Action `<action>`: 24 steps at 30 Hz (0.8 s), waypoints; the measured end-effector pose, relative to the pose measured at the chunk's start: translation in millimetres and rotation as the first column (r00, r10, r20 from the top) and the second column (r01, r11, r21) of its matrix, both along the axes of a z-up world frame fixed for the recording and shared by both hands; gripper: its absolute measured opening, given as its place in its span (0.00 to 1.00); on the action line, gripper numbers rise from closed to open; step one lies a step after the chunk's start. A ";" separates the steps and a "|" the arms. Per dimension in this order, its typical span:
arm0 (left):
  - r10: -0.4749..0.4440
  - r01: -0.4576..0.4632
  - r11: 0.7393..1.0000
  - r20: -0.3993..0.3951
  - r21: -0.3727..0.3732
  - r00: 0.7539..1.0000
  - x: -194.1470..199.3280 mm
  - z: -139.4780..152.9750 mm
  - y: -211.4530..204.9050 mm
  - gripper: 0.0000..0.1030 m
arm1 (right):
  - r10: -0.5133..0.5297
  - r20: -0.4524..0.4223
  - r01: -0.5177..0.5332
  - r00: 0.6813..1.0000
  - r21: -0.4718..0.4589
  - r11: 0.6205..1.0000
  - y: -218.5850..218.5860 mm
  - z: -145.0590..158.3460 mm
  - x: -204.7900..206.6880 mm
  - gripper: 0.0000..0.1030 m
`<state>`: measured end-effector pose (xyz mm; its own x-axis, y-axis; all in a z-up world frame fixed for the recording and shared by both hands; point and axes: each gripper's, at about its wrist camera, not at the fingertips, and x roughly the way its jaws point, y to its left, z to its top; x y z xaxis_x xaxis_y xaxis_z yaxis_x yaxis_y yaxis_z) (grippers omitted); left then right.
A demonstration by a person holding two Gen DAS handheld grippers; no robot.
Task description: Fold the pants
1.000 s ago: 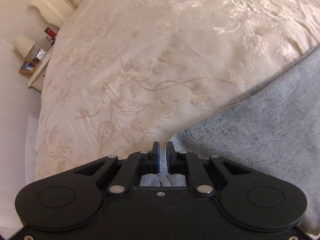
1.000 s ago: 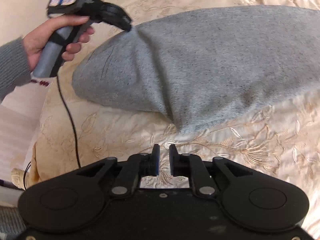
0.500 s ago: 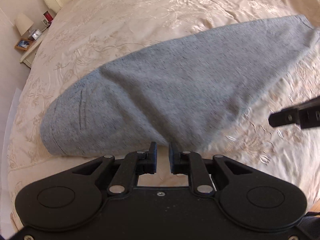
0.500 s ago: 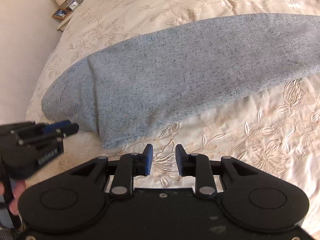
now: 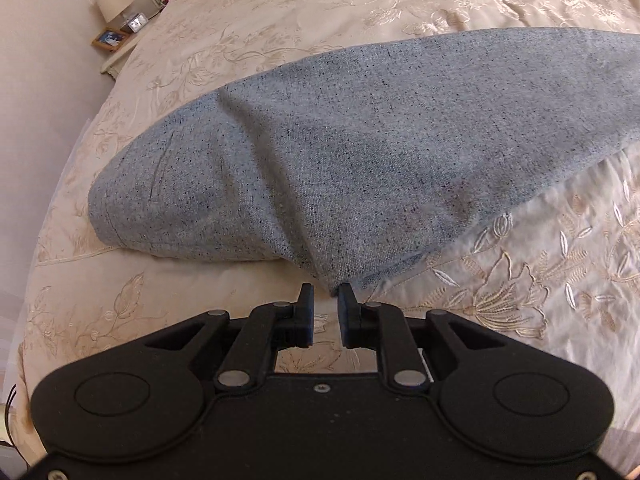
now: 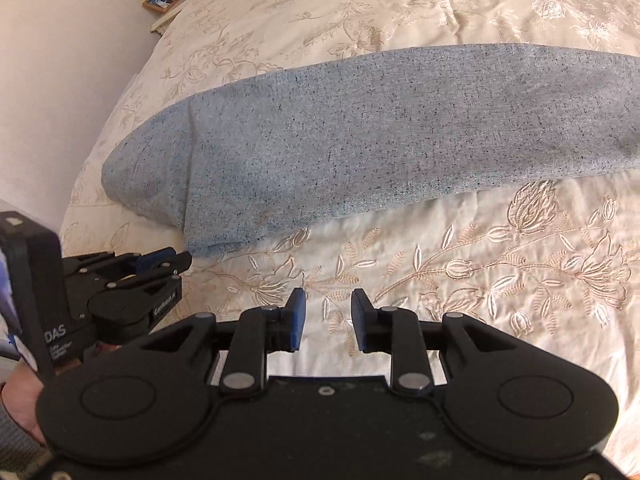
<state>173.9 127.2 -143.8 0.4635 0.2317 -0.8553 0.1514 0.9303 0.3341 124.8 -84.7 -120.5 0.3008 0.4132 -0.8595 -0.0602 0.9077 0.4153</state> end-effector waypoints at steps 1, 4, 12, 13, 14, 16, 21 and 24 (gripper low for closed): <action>0.001 -0.001 1.000 0.004 0.010 1.000 0.7 -2.0 -1.6 0.23 | 0.004 -0.001 -0.004 1.000 0.000 1.000 -2.9 0.6 -1.2 0.27; -0.025 0.025 0.999 0.005 0.037 1.000 0.5 -7.2 -6.4 0.23 | -0.004 -0.003 0.004 1.000 0.000 1.000 -6.5 2.0 -4.3 0.27; -0.122 0.125 0.991 -0.051 0.052 0.991 23.4 -1.2 -9.5 0.23 | -0.045 -0.036 0.045 0.998 0.014 0.999 3.9 -3.7 -4.0 0.27; -0.121 0.122 0.992 -0.046 0.022 0.992 29.3 6.7 -5.7 0.17 | -0.049 -0.038 0.050 0.998 0.015 0.999 5.8 -3.7 -3.4 0.27; -0.114 0.113 0.993 -0.032 -0.025 0.993 36.7 17.2 -0.4 0.13 | -0.052 -0.037 0.052 0.998 0.012 0.999 7.9 -3.3 -2.8 0.27; -0.068 0.066 0.993 -0.008 -0.100 0.998 51.7 37.6 11.5 0.04 | -0.063 -0.033 0.063 0.997 0.010 0.998 11.4 -2.1 -1.4 0.27; 0.045 -0.063 0.962 -0.074 -0.265 0.996 65.4 69.0 39.1 0.03 | -0.087 -0.029 0.088 0.996 0.013 0.996 18.4 -0.6 1.4 0.27; 0.012 -0.047 0.968 -0.141 -0.248 0.990 48.5 50.1 38.8 0.03 | -0.098 -0.037 0.098 0.995 0.013 0.995 23.6 -2.3 4.5 0.27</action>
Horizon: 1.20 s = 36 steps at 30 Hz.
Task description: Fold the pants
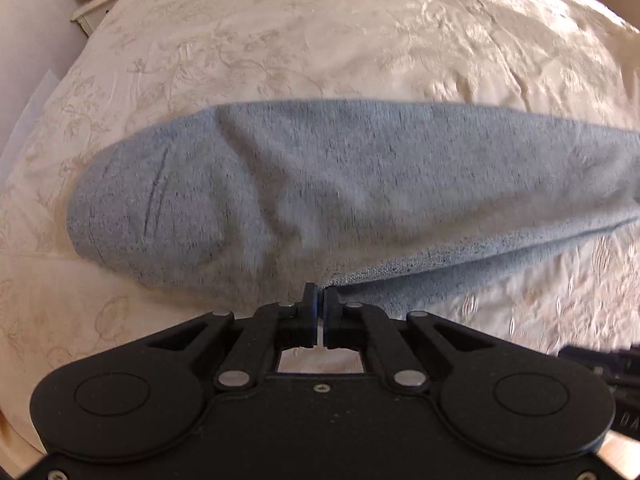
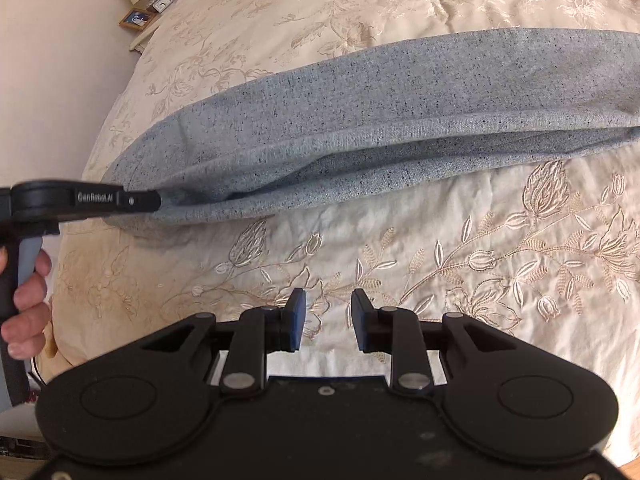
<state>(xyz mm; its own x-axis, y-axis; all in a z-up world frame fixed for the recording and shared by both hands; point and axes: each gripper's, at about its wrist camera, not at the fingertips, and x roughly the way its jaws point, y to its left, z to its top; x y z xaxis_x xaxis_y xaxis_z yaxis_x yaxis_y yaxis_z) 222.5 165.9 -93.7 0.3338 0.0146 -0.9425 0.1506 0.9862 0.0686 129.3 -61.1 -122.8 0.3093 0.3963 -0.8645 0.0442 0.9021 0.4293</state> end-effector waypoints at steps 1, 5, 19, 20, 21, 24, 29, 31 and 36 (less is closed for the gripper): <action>-0.019 0.019 1.000 -0.034 0.012 0.999 -6.0 -11.7 -1.8 0.03 | 0.001 -0.002 -0.001 1.000 -0.002 1.000 2.3 -0.2 1.0 0.27; -0.058 0.069 0.994 -0.116 0.085 0.992 -33.6 -53.2 -7.5 0.00 | 0.009 0.009 -0.009 1.000 -0.012 1.000 10.0 1.7 6.4 0.27; -0.031 0.031 0.999 -0.007 -0.008 0.999 -32.2 -27.9 25.8 0.05 | 0.111 0.071 -0.106 0.991 -0.069 0.992 54.3 -22.7 68.1 0.27; -0.025 0.025 1.000 0.006 -0.011 1.000 -20.7 -25.7 29.3 0.06 | 0.115 0.063 -0.110 0.991 -0.089 0.990 55.0 -29.0 71.8 0.27; -0.018 0.019 1.000 0.015 -0.009 1.000 -11.9 -24.5 29.8 0.07 | 0.115 0.052 -0.109 0.992 -0.111 0.988 54.3 -34.7 75.4 0.27; 0.014 -0.014 1.000 0.030 -0.012 0.999 15.8 -24.6 37.5 0.07 | 0.063 -0.018 -0.065 0.998 -0.215 0.974 43.4 -56.3 84.8 0.24; 0.085 -0.085 0.996 -0.016 -0.013 0.996 55.7 -37.7 52.2 0.12 | -0.046 -0.060 0.034 0.997 -0.183 0.983 19.5 -67.7 89.2 0.16; 0.104 -0.104 0.995 -0.048 0.001 0.993 64.7 -49.4 58.2 0.16 | -0.039 -0.055 0.028 0.998 -0.196 0.980 21.1 -67.6 88.7 0.16; 0.186 -0.193 0.981 -0.181 -0.019 0.966 73.6 -79.6 85.6 0.19 | -0.049 -0.056 0.037 0.997 -0.211 0.977 26.0 -68.3 89.5 0.18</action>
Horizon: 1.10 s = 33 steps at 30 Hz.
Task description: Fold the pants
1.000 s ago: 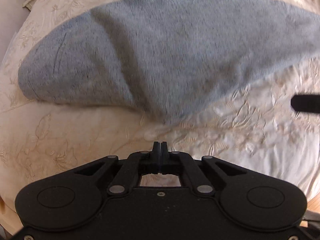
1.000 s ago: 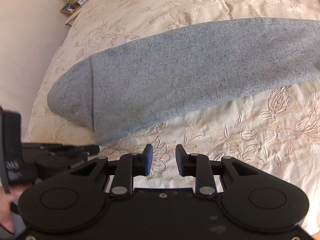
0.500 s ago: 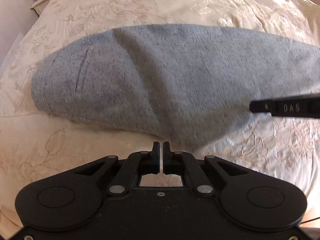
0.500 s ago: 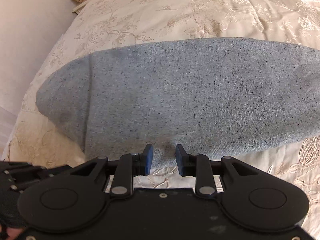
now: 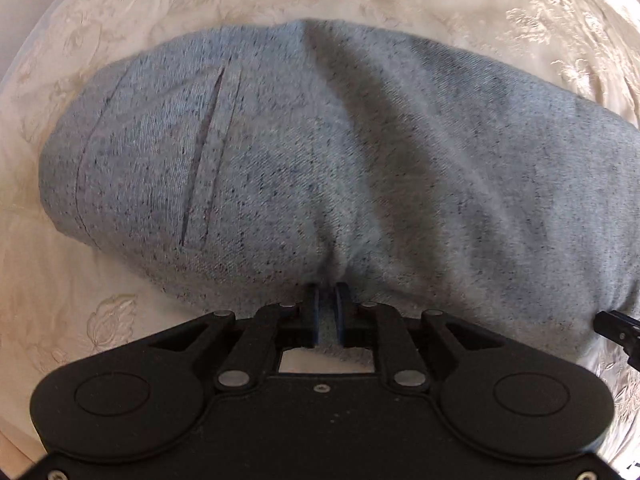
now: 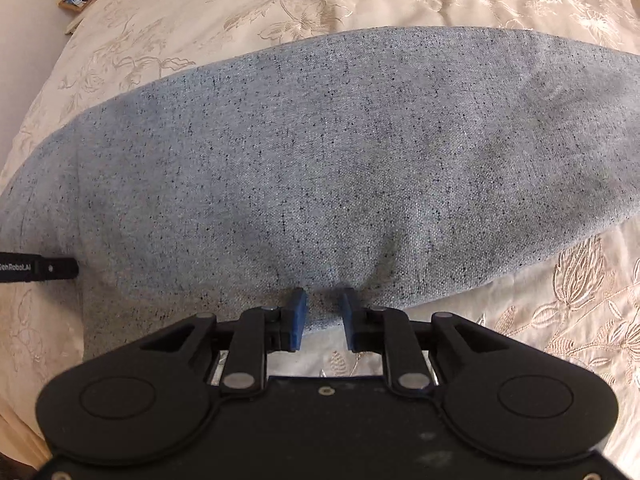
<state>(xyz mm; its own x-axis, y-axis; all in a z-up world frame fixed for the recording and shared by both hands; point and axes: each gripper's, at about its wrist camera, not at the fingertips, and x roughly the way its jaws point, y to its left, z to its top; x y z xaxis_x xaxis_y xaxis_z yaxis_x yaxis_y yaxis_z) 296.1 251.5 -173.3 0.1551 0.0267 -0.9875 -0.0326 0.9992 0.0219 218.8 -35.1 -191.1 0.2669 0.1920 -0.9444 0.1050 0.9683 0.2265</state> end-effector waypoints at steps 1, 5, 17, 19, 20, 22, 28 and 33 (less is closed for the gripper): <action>0.015 -0.015 1.000 -0.019 0.000 1.000 -1.0 -5.6 5.2 0.18 | -0.002 -0.002 0.002 1.000 0.000 1.000 -0.6 0.0 0.5 0.19; 0.031 -0.031 0.999 -0.012 -0.021 0.999 -8.2 -9.7 15.6 0.18 | 0.001 -0.009 -0.001 1.000 0.002 1.000 2.5 2.3 -0.3 0.19; 0.069 -0.068 0.997 -0.015 0.039 0.998 -21.5 10.0 9.4 0.17 | -0.013 0.040 0.011 0.999 0.037 0.999 -14.6 33.1 -5.1 0.25; 0.085 -0.085 0.995 0.004 0.052 0.996 -28.9 20.6 7.8 0.17 | -0.036 0.061 0.033 0.997 0.056 0.998 -27.6 42.1 -9.2 0.26; 0.089 -0.090 0.994 0.019 0.062 0.996 -32.7 28.0 5.3 0.17 | -0.051 0.071 0.046 0.996 0.065 0.997 -35.1 46.1 -11.6 0.27; 0.093 -0.096 0.992 0.043 0.076 0.995 -39.3 39.7 -1.3 0.17 | -0.081 0.090 0.074 0.993 0.074 0.994 -53.2 53.1 -16.9 0.29; 0.089 -0.097 0.991 0.086 0.089 0.992 -43.6 65.9 -52.2 0.17 | -0.159 0.121 0.150 0.980 0.085 0.985 -125.4 61.5 -29.1 0.32; 0.024 -0.031 0.994 0.074 0.104 0.997 -36.3 67.1 -125.1 0.17 | -0.228 0.118 0.219 0.966 0.085 0.972 -202.3 59.6 -32.0 0.34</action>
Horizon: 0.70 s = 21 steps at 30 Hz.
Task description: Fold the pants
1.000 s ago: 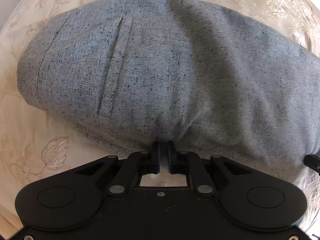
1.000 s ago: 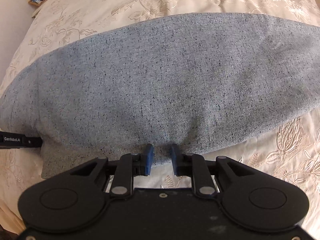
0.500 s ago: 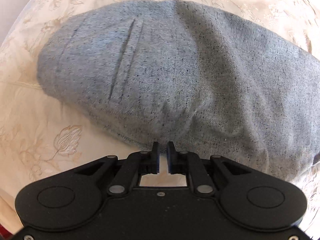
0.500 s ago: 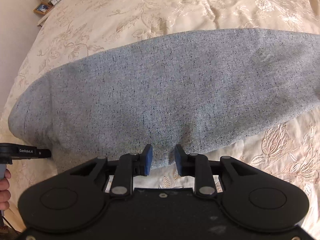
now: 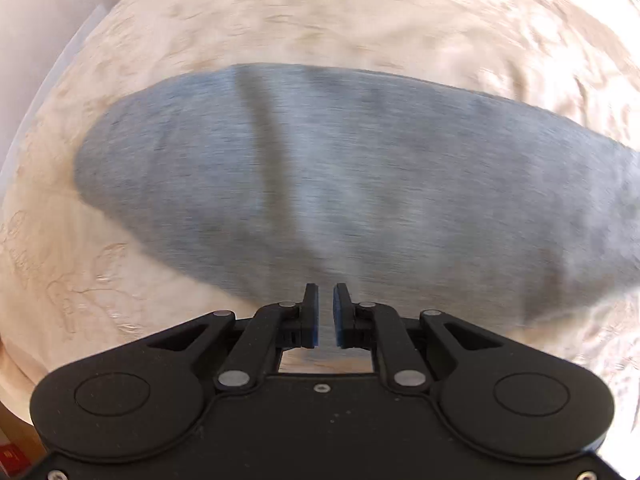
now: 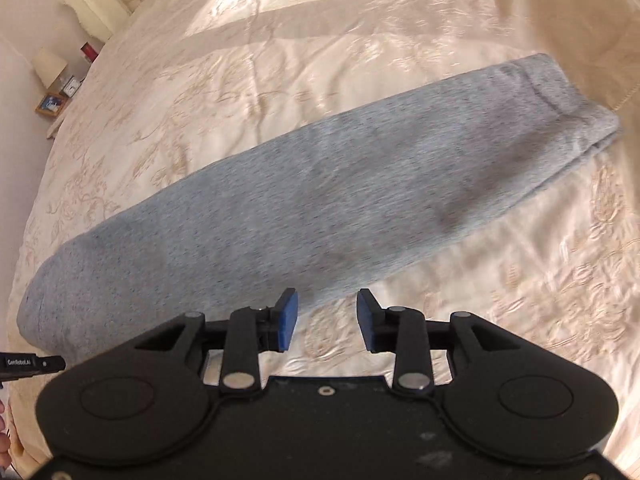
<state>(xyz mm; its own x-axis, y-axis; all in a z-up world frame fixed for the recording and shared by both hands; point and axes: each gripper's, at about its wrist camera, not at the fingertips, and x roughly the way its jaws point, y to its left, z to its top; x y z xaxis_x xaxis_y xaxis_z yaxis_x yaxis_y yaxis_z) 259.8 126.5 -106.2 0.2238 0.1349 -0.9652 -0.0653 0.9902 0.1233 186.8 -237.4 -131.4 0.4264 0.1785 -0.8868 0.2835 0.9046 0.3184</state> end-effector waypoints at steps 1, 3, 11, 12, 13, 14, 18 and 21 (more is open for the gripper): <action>-0.023 0.023 1.000 -0.007 0.002 1.000 1.0 -1.5 -18.9 0.17 | -0.023 0.002 0.023 1.000 0.001 1.000 -21.6 -0.7 0.1 0.35; -0.067 0.067 0.998 -0.015 0.000 0.998 0.4 -0.7 -53.4 0.17 | -0.063 0.008 0.063 0.998 0.001 0.998 -55.5 -0.2 -0.5 0.35; -0.212 0.212 0.977 0.006 -0.005 0.977 16.1 -3.5 -177.9 0.18 | -0.206 0.021 0.206 0.978 -0.009 0.979 -189.1 -5.2 9.4 0.39; -0.228 0.228 0.974 0.006 0.000 0.974 16.4 -2.2 -190.1 0.18 | -0.226 0.017 0.226 0.974 -0.003 0.974 -203.1 -8.3 11.2 0.39; -0.245 0.245 0.970 0.006 0.007 0.970 17.0 -2.3 -200.6 0.18 | -0.248 0.010 0.248 0.969 0.004 0.969 -217.4 -12.5 13.8 0.39; -0.259 0.259 0.966 0.005 0.014 0.966 17.2 -1.7 -209.7 0.18 | -0.269 0.005 0.268 0.963 0.012 0.963 -226.3 -15.1 15.1 0.40; -0.292 0.292 0.956 -0.008 0.038 0.956 16.4 -4.3 -232.4 0.18 | -0.350 0.005 0.349 0.937 0.065 0.935 -250.6 -25.0 21.3 0.41; -0.292 0.293 0.954 -0.031 0.057 0.956 17.6 -7.9 -239.9 0.18 | -0.369 0.007 0.368 0.929 0.086 0.926 -260.7 -31.5 28.1 0.41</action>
<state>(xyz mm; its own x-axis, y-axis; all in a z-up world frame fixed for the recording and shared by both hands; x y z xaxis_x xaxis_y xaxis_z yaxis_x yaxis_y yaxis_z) 277.4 -113.4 -114.1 0.2413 0.1251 -0.9624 0.2293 0.9562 0.1818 214.9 -498.1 -163.0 0.4957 0.0759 -0.8652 0.5838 0.7085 0.3966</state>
